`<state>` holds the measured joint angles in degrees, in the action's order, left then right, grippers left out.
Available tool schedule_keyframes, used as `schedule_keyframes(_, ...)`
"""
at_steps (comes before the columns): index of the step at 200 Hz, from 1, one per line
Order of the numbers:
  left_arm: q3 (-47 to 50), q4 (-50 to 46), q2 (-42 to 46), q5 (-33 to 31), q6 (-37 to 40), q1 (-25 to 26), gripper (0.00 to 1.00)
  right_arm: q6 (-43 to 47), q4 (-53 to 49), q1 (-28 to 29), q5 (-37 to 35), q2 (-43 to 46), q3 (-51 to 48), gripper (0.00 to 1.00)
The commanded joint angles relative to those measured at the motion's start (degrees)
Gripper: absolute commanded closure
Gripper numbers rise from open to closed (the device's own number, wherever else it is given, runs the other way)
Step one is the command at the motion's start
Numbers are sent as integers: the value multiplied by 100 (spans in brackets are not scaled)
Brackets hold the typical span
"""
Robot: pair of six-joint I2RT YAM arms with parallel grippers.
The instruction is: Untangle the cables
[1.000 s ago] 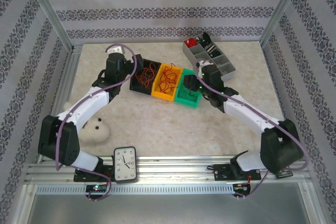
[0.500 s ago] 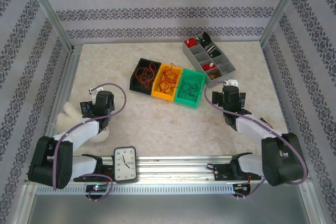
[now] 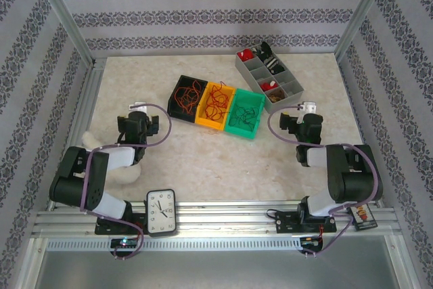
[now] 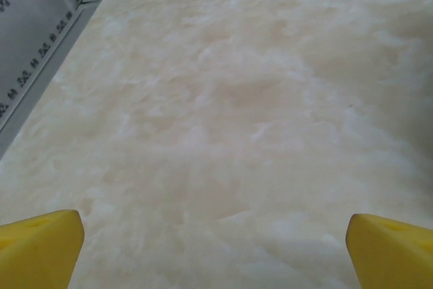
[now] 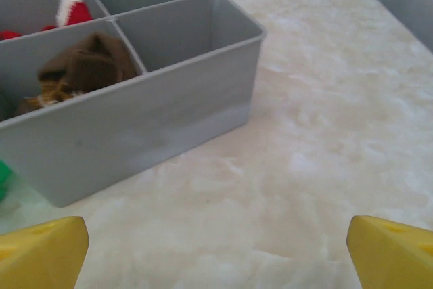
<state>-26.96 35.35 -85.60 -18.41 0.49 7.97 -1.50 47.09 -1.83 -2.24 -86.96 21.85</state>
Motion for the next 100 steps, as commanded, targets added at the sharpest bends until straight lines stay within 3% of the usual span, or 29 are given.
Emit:
schedule_keyframes(1,432,1875,-344,232,192,-195,0,-45,630,90,633,-42,-16,2)
schedule_keyframes(12,435,1395,-139,567,-174,-463,0,-16,366,140,477,53,45,2)
schedule_keyframes(26,558,1768,-341,1055,-120,-562,0,70,521,341,-53,25,-10,2)
schedule_keyframes(31,640,2360,-553,1231,17,-581,0,82,526,357,-74,44,-30,2)
schedule_keyframes(36,676,2566,-721,1254,56,-586,1,87,487,358,-67,47,-16,2)
schedule_keyframes(47,445,1521,-407,1327,-210,-710,0,53,476,315,23,38,4,2)
schedule_keyframes(58,608,2319,-622,1404,-153,-761,0,60,468,314,19,38,4,2)
schedule_keyframes(70,499,1740,-475,1386,-217,-772,0,45,467,314,19,37,4,2)
schedule_keyframes(83,570,2181,-597,1384,-171,-770,0,42,451,310,29,27,21,2)
schedule_keyframes(100,529,1949,-529,1393,-212,-770,0,20,409,272,100,6,44,2)
